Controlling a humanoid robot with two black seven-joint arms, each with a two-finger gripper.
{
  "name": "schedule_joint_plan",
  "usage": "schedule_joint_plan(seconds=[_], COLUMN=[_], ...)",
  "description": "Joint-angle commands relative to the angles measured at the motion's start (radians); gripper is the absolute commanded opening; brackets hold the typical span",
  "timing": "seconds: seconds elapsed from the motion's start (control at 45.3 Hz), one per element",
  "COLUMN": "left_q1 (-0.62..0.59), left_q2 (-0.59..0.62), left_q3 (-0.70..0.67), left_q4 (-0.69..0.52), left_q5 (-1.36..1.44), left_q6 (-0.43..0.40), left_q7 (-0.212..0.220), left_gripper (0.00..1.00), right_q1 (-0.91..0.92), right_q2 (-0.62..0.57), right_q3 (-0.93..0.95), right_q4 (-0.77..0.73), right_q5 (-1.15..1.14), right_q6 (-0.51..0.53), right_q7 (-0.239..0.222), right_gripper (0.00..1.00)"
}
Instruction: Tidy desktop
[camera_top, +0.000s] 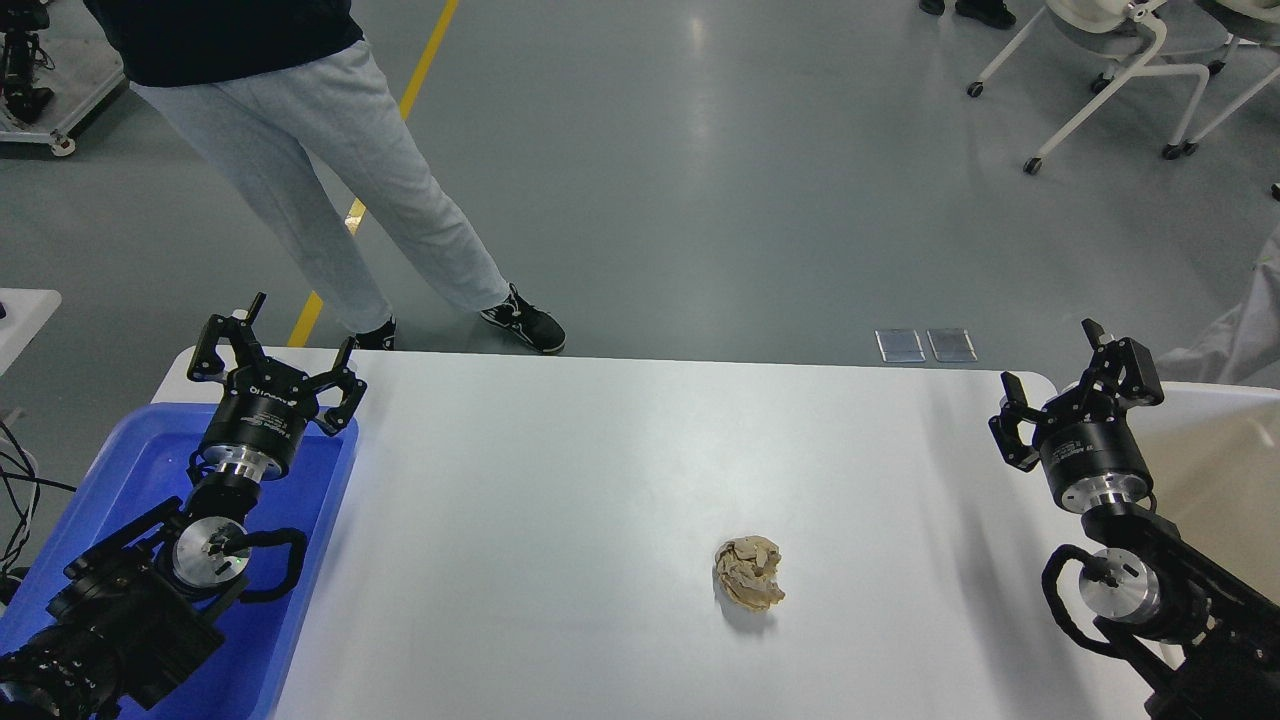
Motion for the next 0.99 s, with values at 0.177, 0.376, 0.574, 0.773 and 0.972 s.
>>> schedule_joint_plan(seconds=[0.177, 0.376, 0.574, 0.773, 0.972], left_q1=[-0.002, -0.002, -0.002, -0.002, -0.002], left_q2=[0.000, 0.000, 0.000, 0.000, 0.000], left_q3=[0.001, 0.001, 0.001, 0.001, 0.001], left_q4=[0.000, 0.000, 0.000, 0.000, 0.000], left_q5=[0.002, 0.002, 0.002, 0.002, 0.002], left_q6=[0.000, 0.000, 0.000, 0.000, 0.000], left_q7=[0.000, 0.000, 0.000, 0.000, 0.000], left_gripper=[1.00, 1.00, 1.00, 1.00, 1.00], right_q1=[-0.003, -0.024, -0.069, -0.003, 0.098], right_q2=[-0.012, -0.023, -0.095, -0.185, -0.308], right_q3=[0.000, -0.005, -0.014, -0.158, -0.322], right_q4=[0.002, 0.036, 0.197, 0.278, 0.398], right_q5=[0.000, -0.001, -0.061, -0.075, -0.081], right_q6=[0.004, 0.029, 0.046, -0.018, -0.078], right_q7=[0.000, 0.002, 0.009, -0.035, -0.156], right_gripper=[1.00, 1.00, 1.00, 1.00, 1.00])
